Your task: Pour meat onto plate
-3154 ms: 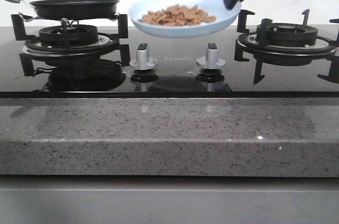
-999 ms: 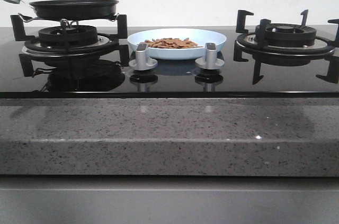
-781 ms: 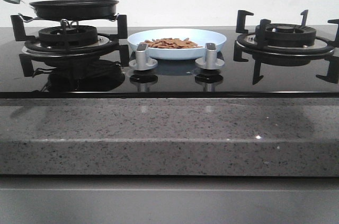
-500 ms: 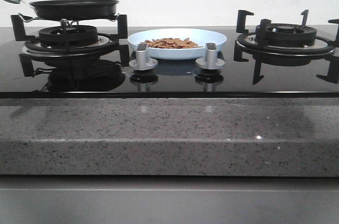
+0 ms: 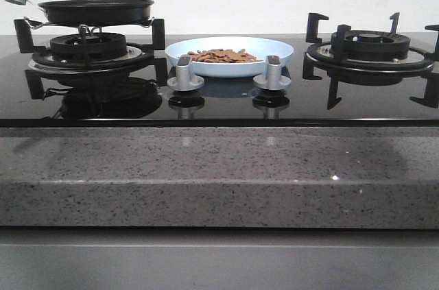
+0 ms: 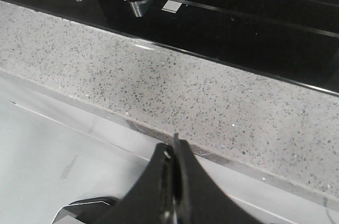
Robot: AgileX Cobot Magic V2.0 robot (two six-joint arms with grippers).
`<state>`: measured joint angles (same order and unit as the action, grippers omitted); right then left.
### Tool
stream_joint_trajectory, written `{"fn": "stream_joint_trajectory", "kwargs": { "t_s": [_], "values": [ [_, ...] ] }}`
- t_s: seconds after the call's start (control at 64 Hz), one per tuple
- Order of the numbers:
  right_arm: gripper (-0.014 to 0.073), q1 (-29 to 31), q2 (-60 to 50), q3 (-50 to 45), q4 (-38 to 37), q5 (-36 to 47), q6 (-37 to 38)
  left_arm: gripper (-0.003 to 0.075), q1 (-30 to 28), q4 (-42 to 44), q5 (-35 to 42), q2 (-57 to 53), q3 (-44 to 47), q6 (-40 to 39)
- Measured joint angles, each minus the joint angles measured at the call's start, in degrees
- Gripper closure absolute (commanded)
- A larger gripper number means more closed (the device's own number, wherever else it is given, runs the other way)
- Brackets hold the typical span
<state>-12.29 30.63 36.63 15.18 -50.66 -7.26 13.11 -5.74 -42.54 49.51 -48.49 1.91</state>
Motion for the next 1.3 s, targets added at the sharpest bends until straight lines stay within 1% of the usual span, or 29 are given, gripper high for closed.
{"fn": "stream_joint_trajectory", "kwargs": {
  "t_s": [0.156,0.25,0.453,0.671,0.828,0.921,1.031,1.14,1.296],
  "values": [
    [0.0662,0.0,0.0,0.0,0.0,0.0,0.0,0.0741,0.0,0.3,1.2,-2.1,1.3,0.0],
    [0.0662,0.0,0.0,0.0,0.0,0.0,0.0,0.0741,-0.1,1.9,4.9,-7.5,4.4,0.6],
    [0.0662,0.0,0.0,0.0,0.0,0.0,0.0,0.0741,-3.9,2.3,16.4,-23.9,17.2,0.9],
    [0.0662,0.0,0.0,0.0,0.0,0.0,0.0,0.0741,-9.0,-2.9,23.3,-38.4,32.2,0.9],
    [0.0662,0.0,0.0,0.0,0.0,0.0,0.0,0.0741,-10.9,-3.6,29.5,-46.5,41.9,0.9],
    [0.0662,0.0,0.0,0.0,0.0,0.0,0.0,0.0741,-11.0,-3.7,33.4,-49.4,45.5,0.9],
    [0.0662,0.0,0.0,0.0,0.0,0.0,0.0,0.0741,-11.0,-3.9,37.8,-49.7,48.5,0.9],
    [0.0662,0.0,0.0,0.0,0.0,-0.1,0.0,0.0741,-11.0,-3.7,41.0,-49.7,48.6,0.9],
    [0.0662,0.0,0.0,0.0,0.0,-0.1,0.0,0.0741,-10.9,-2.2,42.2,-49.7,48.6,0.9]
  ]
}}
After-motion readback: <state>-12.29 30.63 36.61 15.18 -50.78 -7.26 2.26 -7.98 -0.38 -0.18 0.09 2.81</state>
